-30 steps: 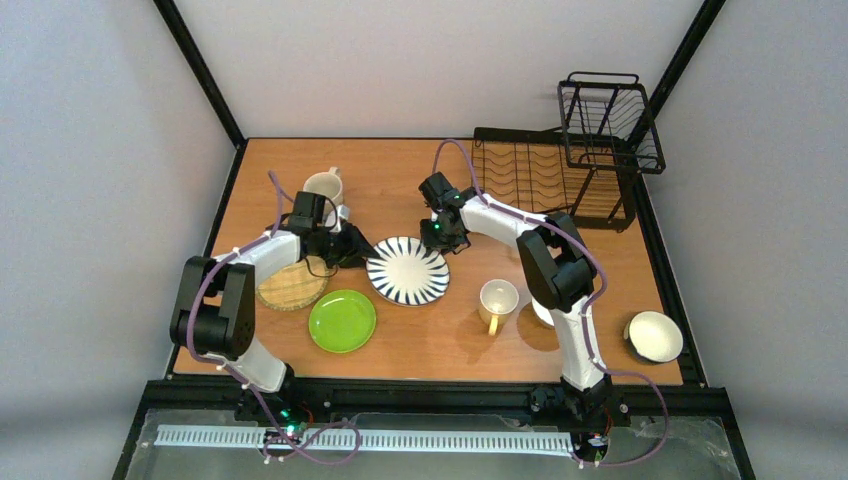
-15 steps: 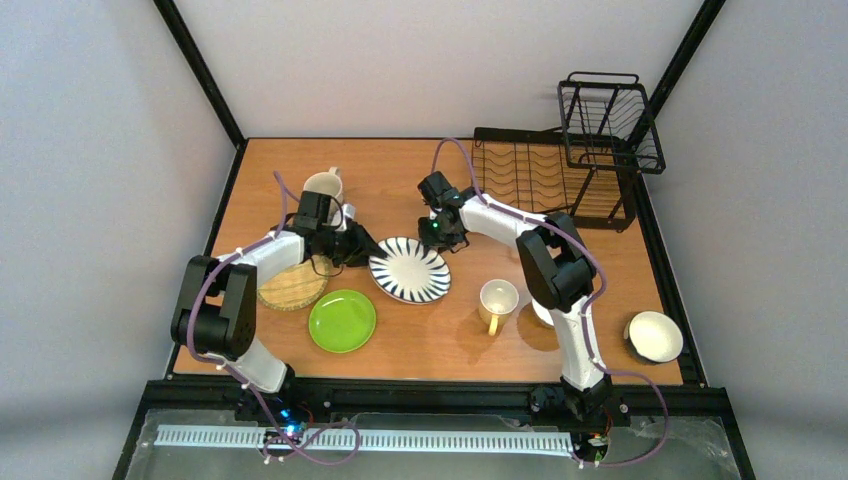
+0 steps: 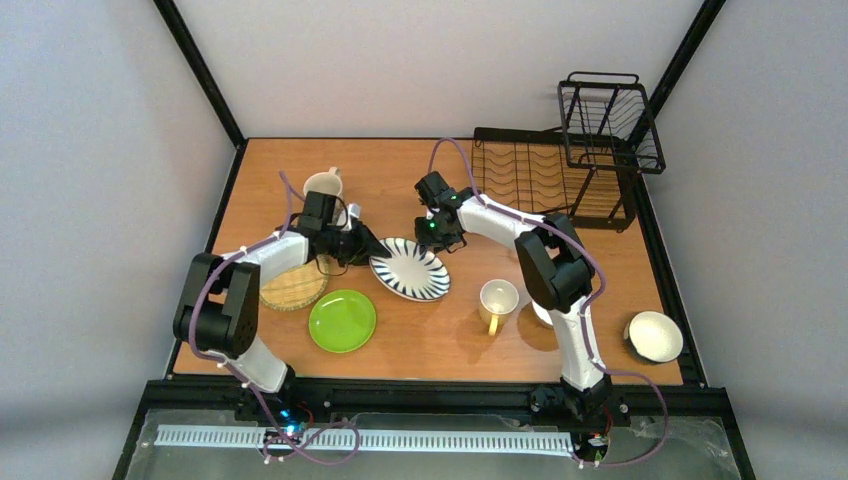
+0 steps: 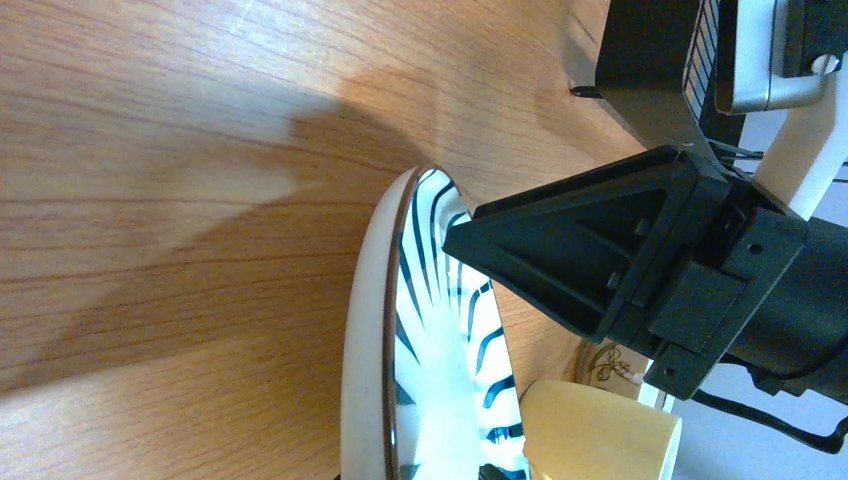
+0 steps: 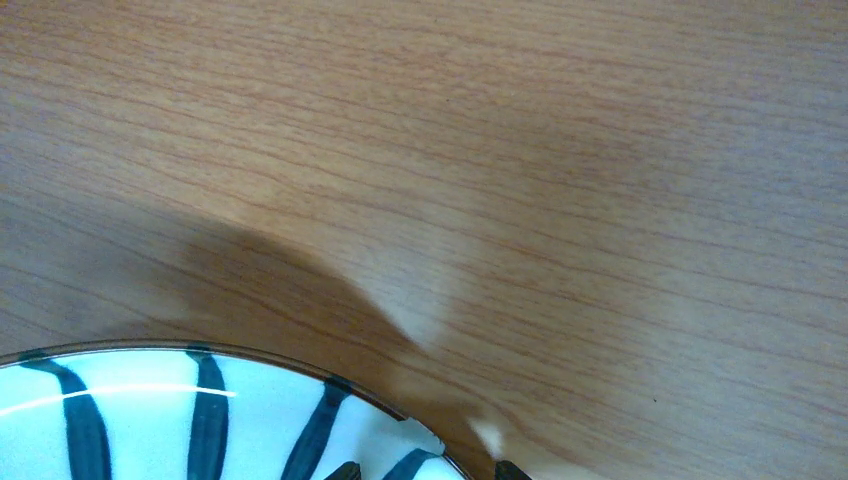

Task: Load the mixed dishes into the dish rack
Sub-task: Move the plate to the center of the board.

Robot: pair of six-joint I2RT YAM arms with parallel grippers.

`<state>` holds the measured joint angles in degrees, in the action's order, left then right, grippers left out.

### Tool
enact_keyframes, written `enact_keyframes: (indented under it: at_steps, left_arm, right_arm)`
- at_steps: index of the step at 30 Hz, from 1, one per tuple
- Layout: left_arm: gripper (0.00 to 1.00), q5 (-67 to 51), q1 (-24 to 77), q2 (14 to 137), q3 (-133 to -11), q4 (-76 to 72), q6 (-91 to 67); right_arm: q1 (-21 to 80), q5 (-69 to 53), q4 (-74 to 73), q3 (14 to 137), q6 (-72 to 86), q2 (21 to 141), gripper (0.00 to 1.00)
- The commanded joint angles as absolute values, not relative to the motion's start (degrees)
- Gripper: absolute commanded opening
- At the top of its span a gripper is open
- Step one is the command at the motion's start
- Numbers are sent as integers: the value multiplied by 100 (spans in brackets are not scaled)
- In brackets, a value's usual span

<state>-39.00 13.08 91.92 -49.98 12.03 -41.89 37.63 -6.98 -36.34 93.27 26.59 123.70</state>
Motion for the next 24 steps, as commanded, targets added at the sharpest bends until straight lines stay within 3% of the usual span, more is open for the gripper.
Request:
enact_keyframes:
  at_steps: [1,9,15,24]
  left_arm:
    - [59,-4359,1490,9271,-5131,682,-4298]
    - [35,-4368,1557,9383,-5106,646,-4280]
    - [1,-4396,1599,9441,-5083,630,-4256]
    - [0,-4198,1600,9180,-5032,849,-4165]
  right_arm:
    - [4060,-1134,-3779,9264,2746,12665,77]
    - [4058,-1143,-3771,9256,2751,12665,77]
    - [4060,-1134,-3744,9177,2751,12651,77]
    - [4060,-981,-3853,9253,2719,12572,78]
